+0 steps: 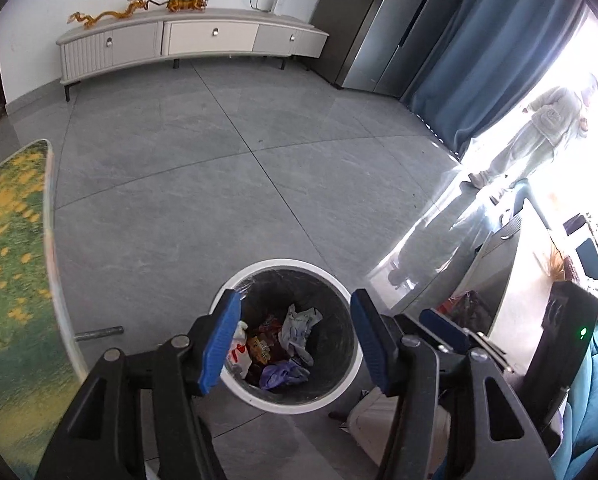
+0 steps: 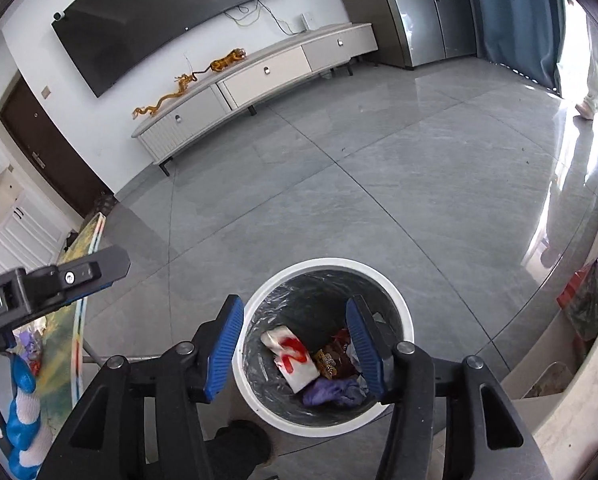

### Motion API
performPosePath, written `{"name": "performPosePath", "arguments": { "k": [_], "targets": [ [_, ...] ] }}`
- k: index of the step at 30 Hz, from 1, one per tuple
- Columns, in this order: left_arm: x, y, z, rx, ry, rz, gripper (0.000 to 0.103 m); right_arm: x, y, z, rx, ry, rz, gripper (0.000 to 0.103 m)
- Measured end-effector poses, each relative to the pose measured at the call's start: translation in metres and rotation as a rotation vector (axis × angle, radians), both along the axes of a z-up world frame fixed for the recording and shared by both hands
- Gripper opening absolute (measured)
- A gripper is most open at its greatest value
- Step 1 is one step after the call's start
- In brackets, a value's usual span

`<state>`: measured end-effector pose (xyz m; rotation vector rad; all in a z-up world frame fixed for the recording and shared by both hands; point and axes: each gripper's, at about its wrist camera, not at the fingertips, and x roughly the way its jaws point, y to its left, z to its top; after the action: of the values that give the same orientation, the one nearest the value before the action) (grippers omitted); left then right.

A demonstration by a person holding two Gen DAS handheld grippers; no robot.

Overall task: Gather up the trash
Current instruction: 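Carry cup and purple bag to the bin and open both tools over it, then move both open tools back over the remaining table trash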

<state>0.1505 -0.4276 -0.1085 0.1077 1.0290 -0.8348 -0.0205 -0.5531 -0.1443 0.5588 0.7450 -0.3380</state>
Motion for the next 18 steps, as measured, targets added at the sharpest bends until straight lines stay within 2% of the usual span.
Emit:
{"name": "performPosePath", "arguments": {
  "k": [13, 18],
  "targets": [
    [-0.038, 0.099, 0.023, 0.069, -0.124, 0.081, 0.055, -0.018, 0.053, 0.028, -0.062, -0.023, 0.075, 0.056],
    [-0.054, 0.148, 0.038, 0.094, -0.205, 0.155, 0.056, -0.022, 0.082, 0.042, -0.084, -0.045, 0.126, 0.056]
  ]
}}
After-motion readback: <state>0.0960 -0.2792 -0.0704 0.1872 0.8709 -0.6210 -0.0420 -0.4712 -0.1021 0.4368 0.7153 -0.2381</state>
